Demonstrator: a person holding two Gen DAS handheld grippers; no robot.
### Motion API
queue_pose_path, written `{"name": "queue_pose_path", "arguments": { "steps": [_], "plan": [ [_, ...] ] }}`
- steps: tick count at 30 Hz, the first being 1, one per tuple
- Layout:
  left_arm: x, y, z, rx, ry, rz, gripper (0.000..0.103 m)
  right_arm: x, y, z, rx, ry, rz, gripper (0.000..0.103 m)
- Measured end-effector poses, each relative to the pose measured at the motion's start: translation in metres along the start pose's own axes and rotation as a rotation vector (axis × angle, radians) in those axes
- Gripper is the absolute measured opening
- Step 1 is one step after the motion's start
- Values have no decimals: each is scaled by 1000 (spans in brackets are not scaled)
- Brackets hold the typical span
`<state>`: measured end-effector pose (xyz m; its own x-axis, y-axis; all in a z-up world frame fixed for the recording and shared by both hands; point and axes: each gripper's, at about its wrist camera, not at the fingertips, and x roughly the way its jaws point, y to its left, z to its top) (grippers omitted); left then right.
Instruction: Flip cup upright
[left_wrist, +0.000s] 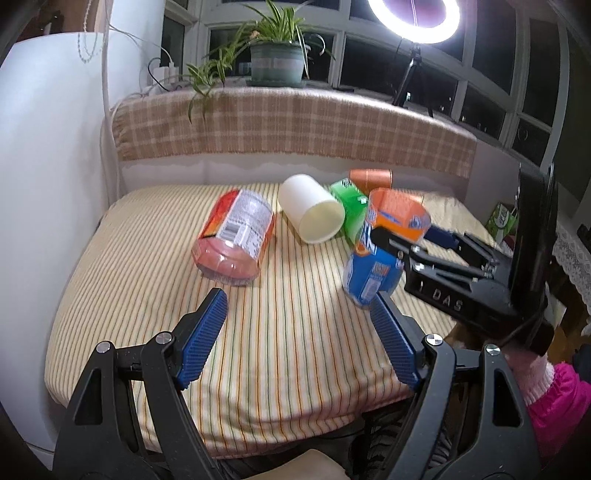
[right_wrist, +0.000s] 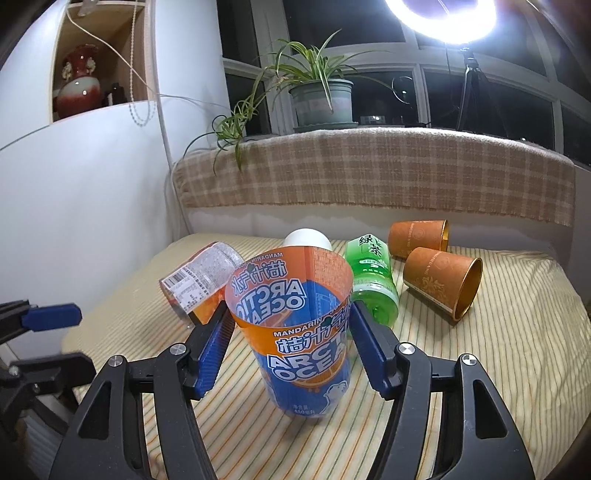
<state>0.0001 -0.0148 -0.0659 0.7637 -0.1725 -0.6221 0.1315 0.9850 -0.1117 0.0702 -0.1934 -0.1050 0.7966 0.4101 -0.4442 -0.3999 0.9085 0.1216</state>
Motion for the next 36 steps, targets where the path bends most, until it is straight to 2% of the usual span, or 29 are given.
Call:
{"name": "queue_pose_path", "arguments": {
  "steps": [3, 7, 15, 22, 25, 28, 33, 36],
  "plan": [
    [-4, 1, 4, -3, -33, 11, 82, -3, 0, 0, 1, -1, 4, 66],
    [-7, 2, 9, 0, -72, 24, 82, -13, 2, 1, -6, -18, -2, 74],
    [-13, 2, 19, 0, -154, 61, 82, -39, -3, -1, 24, -20, -19, 74],
    [-22, -5, 24, 29, -225, 96, 83, -75, -17, -3, 93, -33, -134, 80],
    [-27, -8, 24, 38, -254, 101, 90, -88, -21, -2, 102, -46, -192, 80],
    [-33, -12, 24, 49, -289, 113, 92, -99, -23, -3, 103, -65, -250, 82],
    [-41, -18, 23, 68, -322, 136, 93, -113, -29, -6, 120, -82, -289, 82],
    [-46, -19, 23, 66, -346, 141, 103, -117, -30, -5, 120, -95, -318, 83]
  ]
}}
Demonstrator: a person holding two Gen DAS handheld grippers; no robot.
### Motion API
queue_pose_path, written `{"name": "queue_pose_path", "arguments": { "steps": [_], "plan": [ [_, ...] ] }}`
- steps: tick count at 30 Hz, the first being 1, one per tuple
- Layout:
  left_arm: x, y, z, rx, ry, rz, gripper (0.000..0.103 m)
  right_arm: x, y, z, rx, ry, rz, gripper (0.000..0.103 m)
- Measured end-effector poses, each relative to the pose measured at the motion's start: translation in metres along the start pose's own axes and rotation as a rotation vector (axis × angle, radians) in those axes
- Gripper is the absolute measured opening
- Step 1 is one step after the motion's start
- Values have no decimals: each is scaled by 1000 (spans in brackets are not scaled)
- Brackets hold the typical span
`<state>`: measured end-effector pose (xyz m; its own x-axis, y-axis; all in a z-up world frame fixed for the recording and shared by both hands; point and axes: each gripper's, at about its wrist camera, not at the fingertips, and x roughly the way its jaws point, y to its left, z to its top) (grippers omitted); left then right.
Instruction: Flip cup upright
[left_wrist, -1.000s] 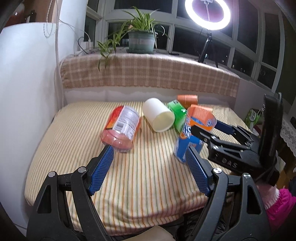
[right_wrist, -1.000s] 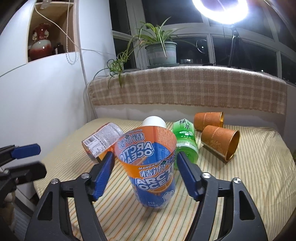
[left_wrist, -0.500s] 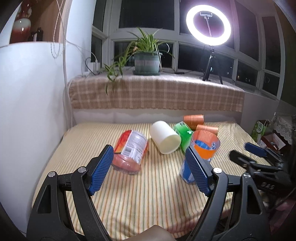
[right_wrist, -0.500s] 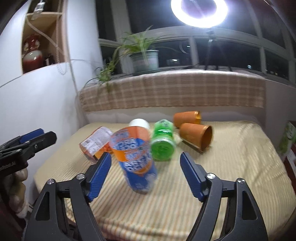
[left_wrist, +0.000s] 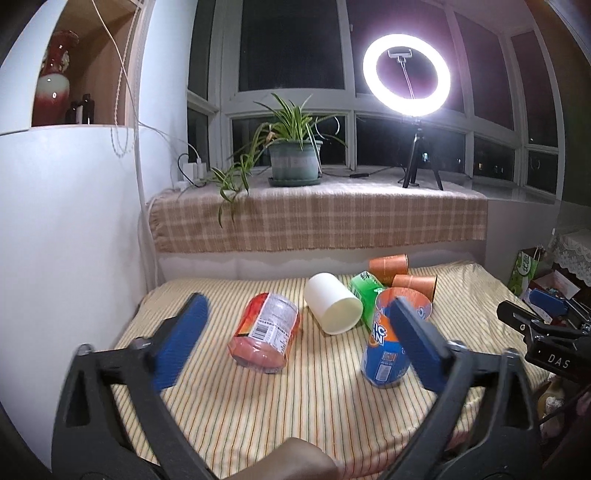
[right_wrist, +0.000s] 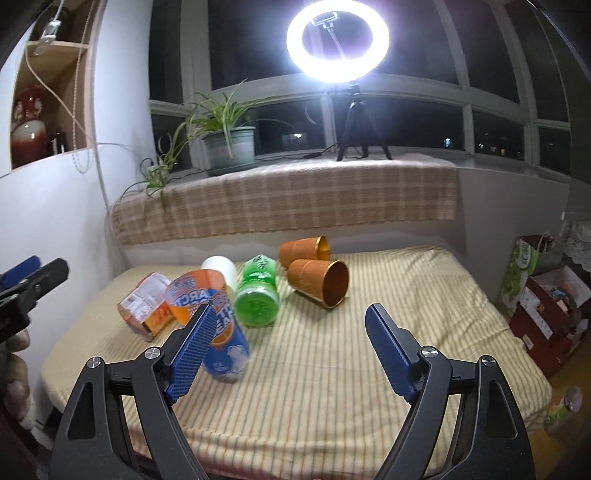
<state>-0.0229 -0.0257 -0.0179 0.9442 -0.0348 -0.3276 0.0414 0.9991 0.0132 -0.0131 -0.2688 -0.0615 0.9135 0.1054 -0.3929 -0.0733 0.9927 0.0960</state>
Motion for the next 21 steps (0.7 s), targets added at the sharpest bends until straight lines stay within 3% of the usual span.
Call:
{"name": "queue_pose_path", "arguments": {
  "steps": [21],
  "plan": [
    [-8, 3, 2, 9, -27, 35, 103, -2, 0, 4, 8, -35, -43, 87]
  ]
}}
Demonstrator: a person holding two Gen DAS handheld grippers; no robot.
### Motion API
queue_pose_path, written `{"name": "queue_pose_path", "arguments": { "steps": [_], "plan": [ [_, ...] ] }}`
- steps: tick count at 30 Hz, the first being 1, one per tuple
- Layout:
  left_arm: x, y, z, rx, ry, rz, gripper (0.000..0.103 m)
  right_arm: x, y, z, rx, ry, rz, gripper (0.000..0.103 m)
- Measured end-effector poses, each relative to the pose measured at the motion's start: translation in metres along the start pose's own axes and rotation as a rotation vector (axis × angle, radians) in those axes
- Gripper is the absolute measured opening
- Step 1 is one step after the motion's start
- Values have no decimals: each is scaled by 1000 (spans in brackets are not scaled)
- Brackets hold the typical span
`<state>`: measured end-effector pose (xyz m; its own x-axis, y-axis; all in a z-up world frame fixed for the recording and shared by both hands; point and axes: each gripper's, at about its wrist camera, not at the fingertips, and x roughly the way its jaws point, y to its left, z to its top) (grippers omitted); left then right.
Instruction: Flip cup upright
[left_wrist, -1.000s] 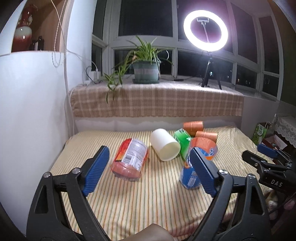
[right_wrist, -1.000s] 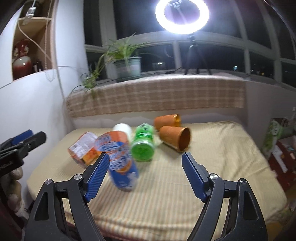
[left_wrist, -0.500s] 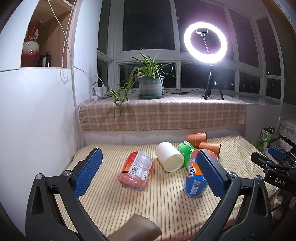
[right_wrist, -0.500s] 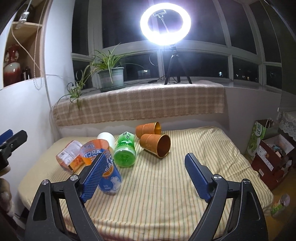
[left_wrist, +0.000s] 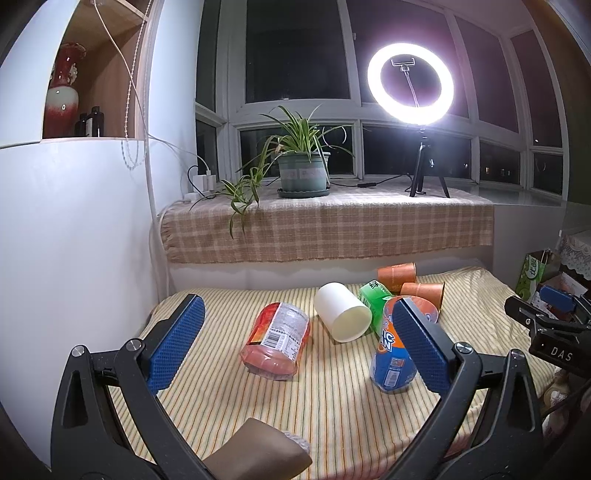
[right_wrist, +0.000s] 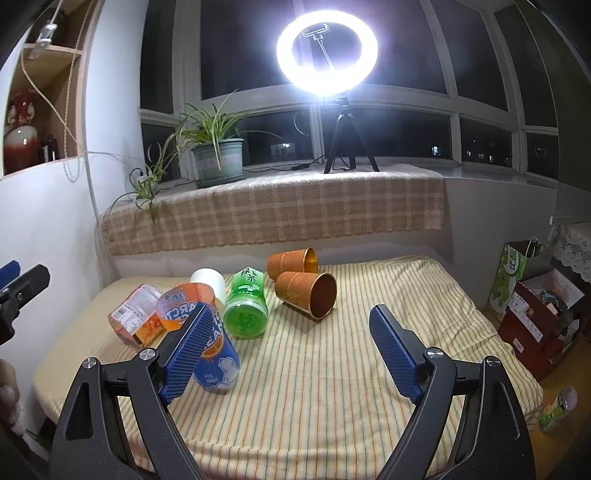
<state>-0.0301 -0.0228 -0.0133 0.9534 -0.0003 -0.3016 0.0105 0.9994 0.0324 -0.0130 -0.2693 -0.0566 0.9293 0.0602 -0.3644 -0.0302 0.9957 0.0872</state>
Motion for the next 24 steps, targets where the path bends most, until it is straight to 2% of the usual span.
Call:
{"name": "queue_pose_path", "arguments": {
  "steps": [24],
  "plan": [
    [4, 5, -2, 7, 11, 0, 103, 4, -3, -1, 10, 11, -17, 87]
  ]
}}
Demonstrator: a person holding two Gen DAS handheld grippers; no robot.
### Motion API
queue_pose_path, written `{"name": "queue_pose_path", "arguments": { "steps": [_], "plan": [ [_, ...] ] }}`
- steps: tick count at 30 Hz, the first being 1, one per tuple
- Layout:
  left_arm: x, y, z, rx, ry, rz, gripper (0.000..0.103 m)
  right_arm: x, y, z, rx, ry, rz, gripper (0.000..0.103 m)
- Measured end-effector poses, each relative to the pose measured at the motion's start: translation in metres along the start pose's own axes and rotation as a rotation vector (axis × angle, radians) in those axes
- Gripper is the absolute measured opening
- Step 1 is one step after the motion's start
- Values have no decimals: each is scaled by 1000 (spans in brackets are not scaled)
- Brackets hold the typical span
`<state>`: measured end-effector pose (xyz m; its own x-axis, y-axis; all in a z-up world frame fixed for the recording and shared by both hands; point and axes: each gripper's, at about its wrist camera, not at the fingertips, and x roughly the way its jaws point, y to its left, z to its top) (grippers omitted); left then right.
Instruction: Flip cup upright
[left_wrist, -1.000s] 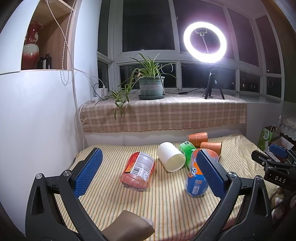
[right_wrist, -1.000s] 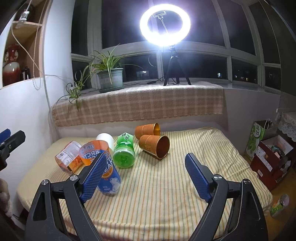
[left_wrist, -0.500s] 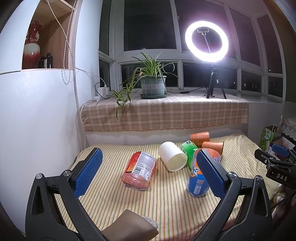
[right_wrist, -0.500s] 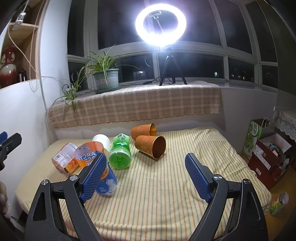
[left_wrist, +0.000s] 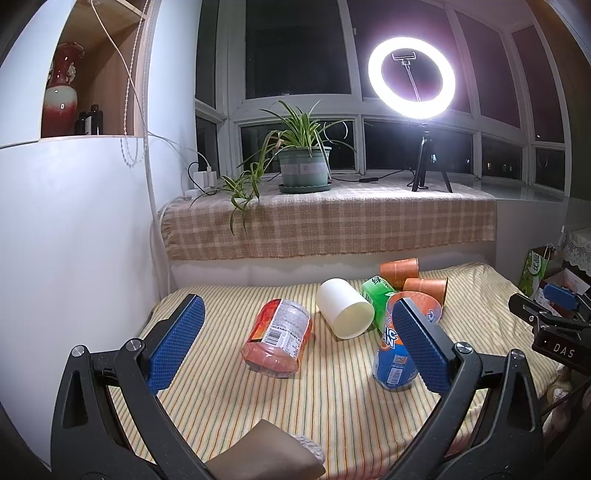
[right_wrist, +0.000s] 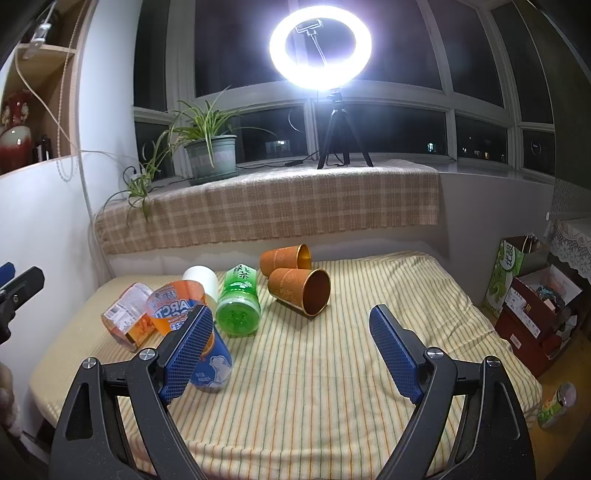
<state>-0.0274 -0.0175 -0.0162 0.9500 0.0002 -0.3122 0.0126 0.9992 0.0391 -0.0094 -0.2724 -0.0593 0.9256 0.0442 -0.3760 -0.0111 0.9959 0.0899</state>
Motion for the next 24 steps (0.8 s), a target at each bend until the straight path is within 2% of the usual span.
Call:
{"name": "queue_pose_path", "arguments": {
  "steps": [24],
  "plan": [
    [6, 1, -4, 7, 4, 3, 103, 6, -4, -4, 6, 16, -5, 87]
  ]
}}
